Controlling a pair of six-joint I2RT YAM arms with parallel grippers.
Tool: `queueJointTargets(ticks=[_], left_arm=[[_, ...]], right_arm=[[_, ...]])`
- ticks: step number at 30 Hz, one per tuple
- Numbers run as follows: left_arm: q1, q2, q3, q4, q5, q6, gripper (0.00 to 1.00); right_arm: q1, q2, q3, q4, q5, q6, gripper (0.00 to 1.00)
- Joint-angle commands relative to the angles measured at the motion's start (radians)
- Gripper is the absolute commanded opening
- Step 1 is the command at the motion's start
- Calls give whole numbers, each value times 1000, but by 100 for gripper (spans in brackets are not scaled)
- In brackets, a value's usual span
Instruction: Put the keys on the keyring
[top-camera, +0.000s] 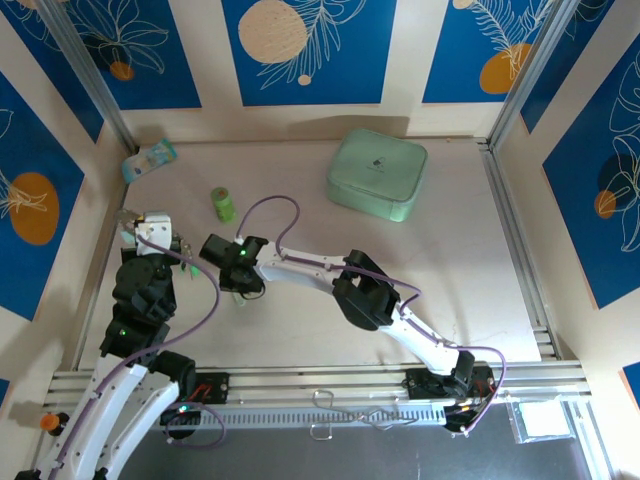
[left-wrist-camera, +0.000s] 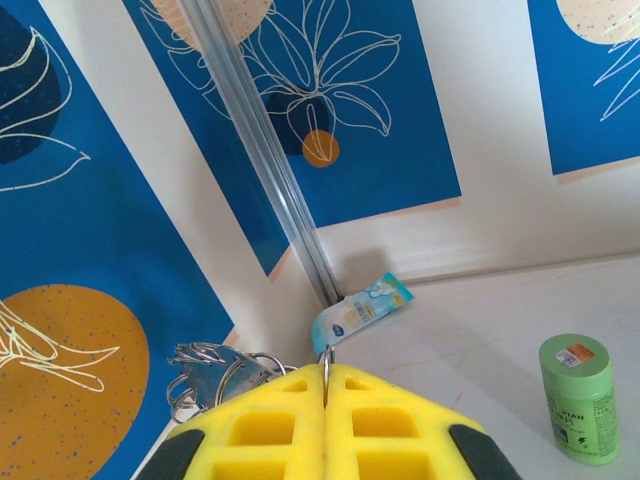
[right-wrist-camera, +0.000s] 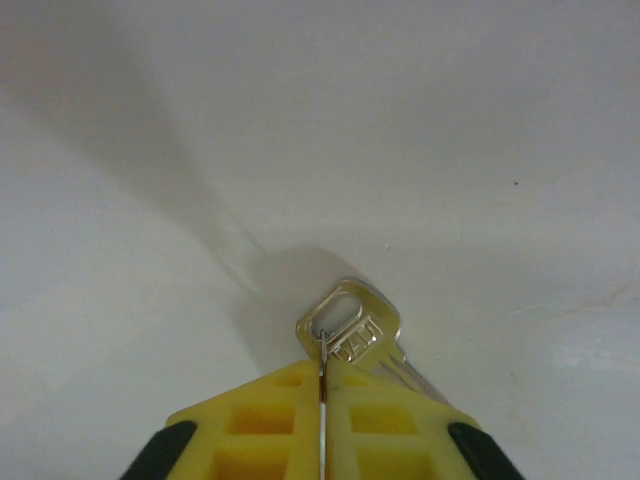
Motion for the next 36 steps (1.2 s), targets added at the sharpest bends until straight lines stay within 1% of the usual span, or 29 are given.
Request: queueJointTargets(ticks=[1,3,6,9,12,15,18,23,26,32,36], left_arm=[[11,-22,39,19,17,11,0],[11,-22,42,13,21,11,0],[10,-21,46,1,33,8,0],[10,-20,60,-27,77,2,0],[11,-18,68,-63,156,-3,0],[11,-10,73,-96,246,-18,0],[11,10,83,-129,338,-36,0],[11,45,88,-128,530,-83,0],[9,84,104,-148,703,-110,0],[5,202,119,-172,986,-175,0],[-9,269,114,-156,1142,-212,0]], right_arm=[[11,18,32,-44,3,5,5],[15,-3,27,-52,22,-10,0],[16,-65,-21,-41,41,-33,0],[15,-167,-131,-5,61,-76,0],[5,-304,-306,82,60,-146,0],[-12,-468,-549,229,31,-241,0],[-51,-629,-775,352,-35,-327,0],[-130,-861,-1032,451,-180,-525,0],[-198,-994,-1143,475,-253,-623,0],[-339,-1216,-1273,473,-400,-821,0],[-434,-1316,-1330,487,-512,-893,0]])
